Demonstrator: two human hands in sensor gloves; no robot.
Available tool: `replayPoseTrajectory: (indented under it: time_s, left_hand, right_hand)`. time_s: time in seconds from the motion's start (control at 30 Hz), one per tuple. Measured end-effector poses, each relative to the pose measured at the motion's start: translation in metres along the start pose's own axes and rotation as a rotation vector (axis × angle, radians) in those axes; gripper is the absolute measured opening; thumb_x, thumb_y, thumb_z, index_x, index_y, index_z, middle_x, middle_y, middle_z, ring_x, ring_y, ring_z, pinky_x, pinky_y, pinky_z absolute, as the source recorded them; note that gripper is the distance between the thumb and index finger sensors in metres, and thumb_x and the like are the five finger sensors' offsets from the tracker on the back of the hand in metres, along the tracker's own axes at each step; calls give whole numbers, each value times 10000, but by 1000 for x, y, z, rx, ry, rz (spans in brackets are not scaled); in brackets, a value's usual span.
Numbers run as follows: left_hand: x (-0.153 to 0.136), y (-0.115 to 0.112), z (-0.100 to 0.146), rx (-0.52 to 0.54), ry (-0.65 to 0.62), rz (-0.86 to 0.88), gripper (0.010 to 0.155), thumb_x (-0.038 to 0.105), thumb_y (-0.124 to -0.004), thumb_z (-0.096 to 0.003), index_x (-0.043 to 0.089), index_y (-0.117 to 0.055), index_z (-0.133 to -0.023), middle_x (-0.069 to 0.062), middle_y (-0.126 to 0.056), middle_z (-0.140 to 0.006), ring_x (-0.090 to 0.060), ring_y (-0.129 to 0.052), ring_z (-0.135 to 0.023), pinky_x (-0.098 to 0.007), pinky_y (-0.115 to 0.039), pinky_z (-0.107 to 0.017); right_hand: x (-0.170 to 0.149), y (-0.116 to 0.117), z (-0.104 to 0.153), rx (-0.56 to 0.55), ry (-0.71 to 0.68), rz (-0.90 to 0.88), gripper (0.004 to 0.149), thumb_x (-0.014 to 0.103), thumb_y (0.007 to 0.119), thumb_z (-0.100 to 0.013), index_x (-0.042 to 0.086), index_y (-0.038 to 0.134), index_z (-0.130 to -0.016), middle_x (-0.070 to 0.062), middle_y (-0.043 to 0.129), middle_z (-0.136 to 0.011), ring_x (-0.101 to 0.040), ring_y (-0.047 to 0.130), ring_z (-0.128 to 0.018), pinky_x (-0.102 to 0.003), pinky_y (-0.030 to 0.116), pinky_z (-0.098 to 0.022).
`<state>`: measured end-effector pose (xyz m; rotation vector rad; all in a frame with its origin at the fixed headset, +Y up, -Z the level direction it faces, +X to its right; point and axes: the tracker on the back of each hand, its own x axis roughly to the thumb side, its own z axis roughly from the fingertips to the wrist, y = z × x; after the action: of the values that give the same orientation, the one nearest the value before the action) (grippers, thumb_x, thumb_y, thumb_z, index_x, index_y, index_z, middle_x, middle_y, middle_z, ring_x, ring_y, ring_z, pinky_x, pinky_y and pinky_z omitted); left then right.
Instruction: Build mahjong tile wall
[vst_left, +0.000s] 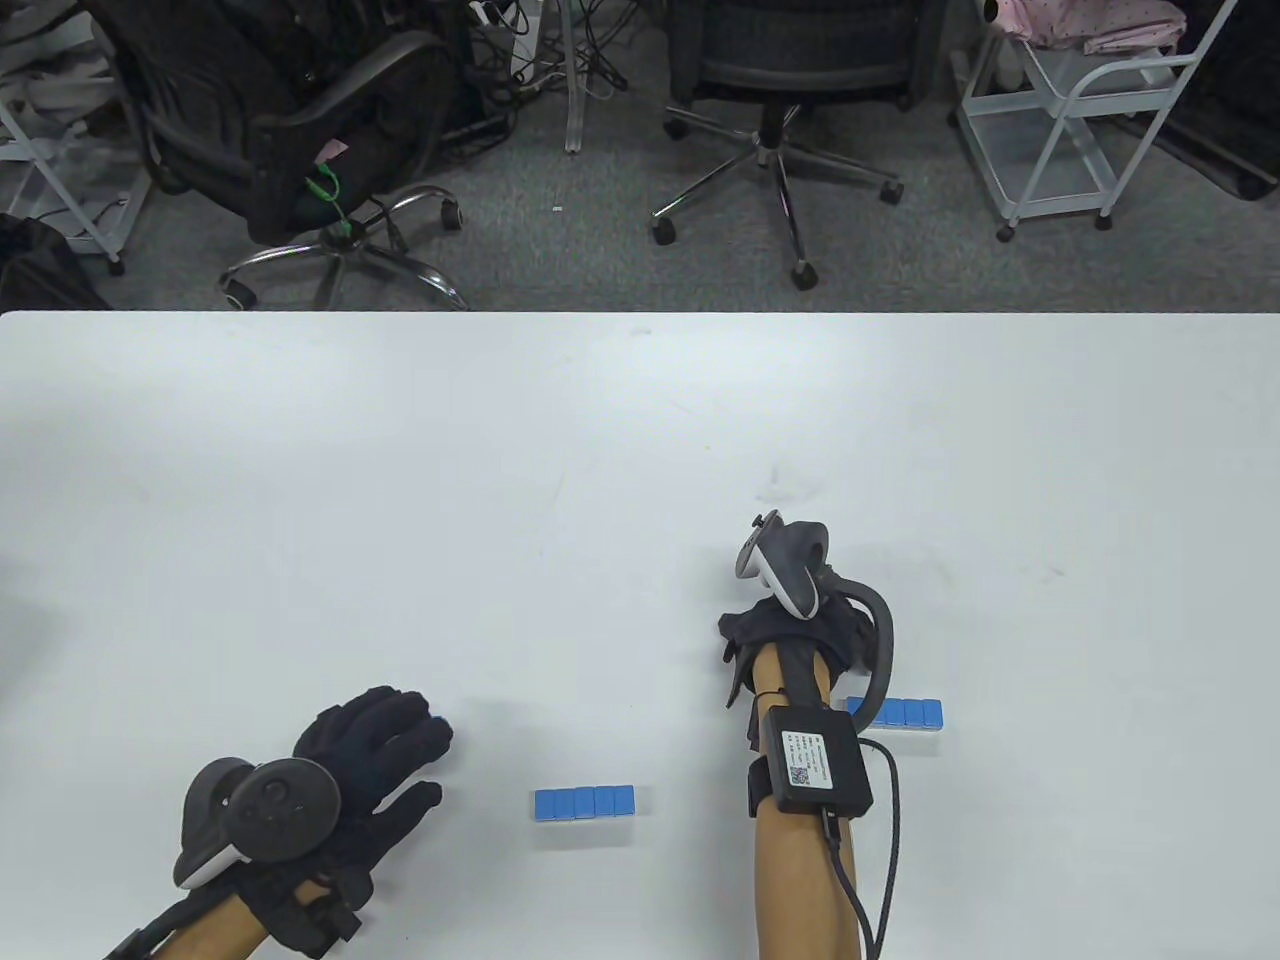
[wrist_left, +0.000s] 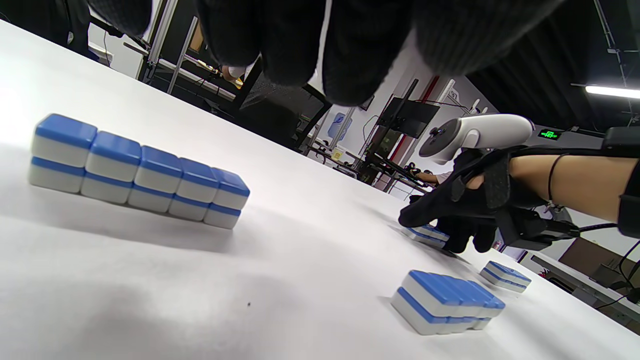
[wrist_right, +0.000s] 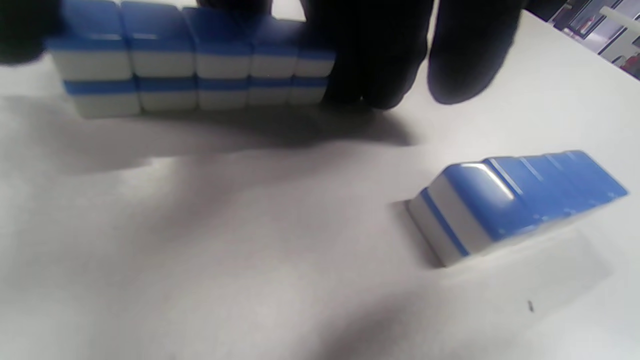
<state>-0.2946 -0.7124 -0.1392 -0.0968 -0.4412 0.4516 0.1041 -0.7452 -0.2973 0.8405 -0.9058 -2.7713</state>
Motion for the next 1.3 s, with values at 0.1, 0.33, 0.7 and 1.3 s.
replayPoseTrajectory:
  time_s: [0.1,0.33,0.7,1.3]
  left_hand:
    - [-1,0,-1,1,1,3,607,567,-668,-484,326,-674,-1041,-11,-535,-1166,-338,-470,-1109,-671,-404,-780]
    - [-5,4,-5,13,13,-8,608,569,-667,-484,328,-673,-1042,-8,-533,-1168,-336,-465,-1112,-671,-398,-783]
    - [-12,14,-4,80,72,-78,611,569,-666,-486,321,-673,-1045,-14,-526,-1169,-343,-452,-1111,-668,-385,-787]
    - [-2,12,-2,84,29,-82,607,570,-666,-484,327,-674,-1041,-11,-531,-1167,-339,-461,-1111,-670,-389,-786]
  right_hand:
    - [5,2,5,-43,5,26,856,802,691,-286,301,525,-960,-202,677,-1007,-464,695,-940,-616,637,-687]
    - [43,9,35,-151,-82,120,859,825,686,-284,276,570,-936,-211,740,-958,-475,764,-887,-611,684,-655]
    - [64,-2,50,-187,-153,164,864,840,687,-271,275,604,-919,-208,791,-919,-468,825,-837,-599,726,-621]
    - [81,-20,65,-174,-65,111,870,830,689,-263,267,612,-922,-226,797,-921,-478,837,-833,-602,738,-620]
